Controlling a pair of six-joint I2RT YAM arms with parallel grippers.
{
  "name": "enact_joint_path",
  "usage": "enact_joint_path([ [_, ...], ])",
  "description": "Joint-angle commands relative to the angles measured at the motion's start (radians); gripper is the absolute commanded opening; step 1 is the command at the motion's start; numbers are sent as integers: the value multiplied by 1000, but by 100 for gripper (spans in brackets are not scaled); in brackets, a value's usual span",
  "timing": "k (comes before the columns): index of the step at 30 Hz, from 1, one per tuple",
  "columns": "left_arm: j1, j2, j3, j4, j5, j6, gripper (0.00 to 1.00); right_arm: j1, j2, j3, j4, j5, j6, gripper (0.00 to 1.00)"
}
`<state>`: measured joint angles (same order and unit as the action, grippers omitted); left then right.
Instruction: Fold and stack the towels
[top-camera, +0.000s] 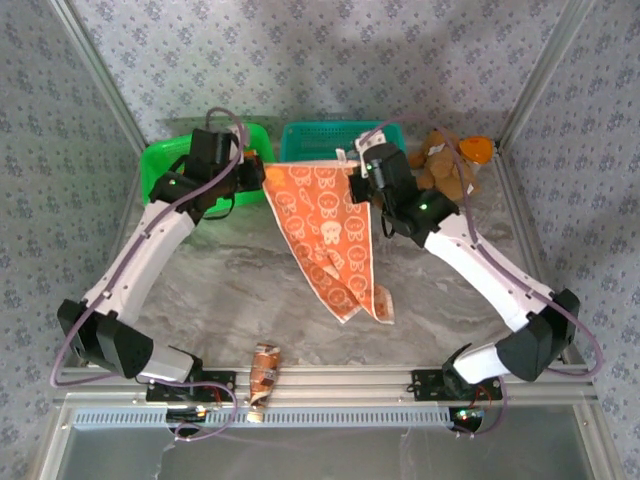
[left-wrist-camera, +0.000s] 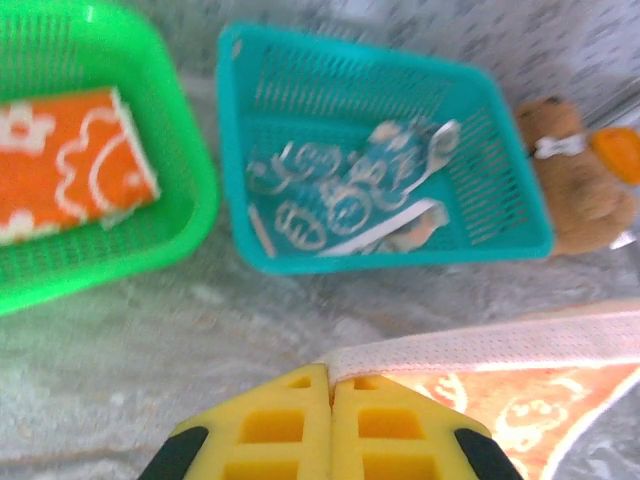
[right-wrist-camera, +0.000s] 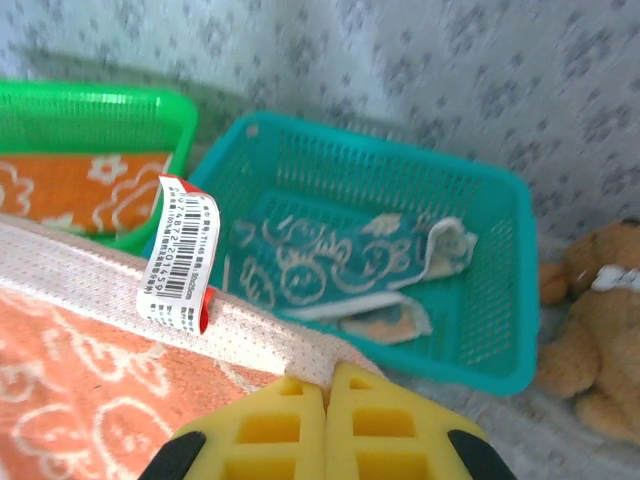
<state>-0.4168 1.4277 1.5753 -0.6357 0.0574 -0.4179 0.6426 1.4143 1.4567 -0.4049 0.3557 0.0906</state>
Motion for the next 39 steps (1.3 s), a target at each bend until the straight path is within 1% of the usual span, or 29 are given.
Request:
enact_joint_path([
  [1, -12, 17, 146, -101, -68, 61, 0, -48, -40, 65, 47, 58, -63, 0],
  [6, -49, 56, 337, -174, -73, 96, 0, -84, -78, 131, 62, 40, -92, 0],
  [9, -64, 54, 404, -197, -73, 105, 0, -108, -106, 158, 56, -14, -98, 0],
  [15, -84, 6, 442, -221, -78, 108, 0, -115, -145, 197, 61, -58, -119, 0],
  [21, -118, -51, 447, -251, -90, 118, 0, -106, -208, 201, 46, -90, -96, 0],
  [25, -151, -101, 422, -259, -102, 119, 0, -80, -277, 155, 46, -111, -82, 0],
  [31, -229, -190, 380, -264, -129, 115, 0, -3, -387, 79, 8, -73, -69, 0],
  [34, -276, -235, 380, -272, -145, 110, 0, 43, -440, 53, -19, -57, -49, 0],
  [39, -354, -324, 293, -268, -172, 97, 0, 142, -501, 38, -82, -18, -22, 0],
])
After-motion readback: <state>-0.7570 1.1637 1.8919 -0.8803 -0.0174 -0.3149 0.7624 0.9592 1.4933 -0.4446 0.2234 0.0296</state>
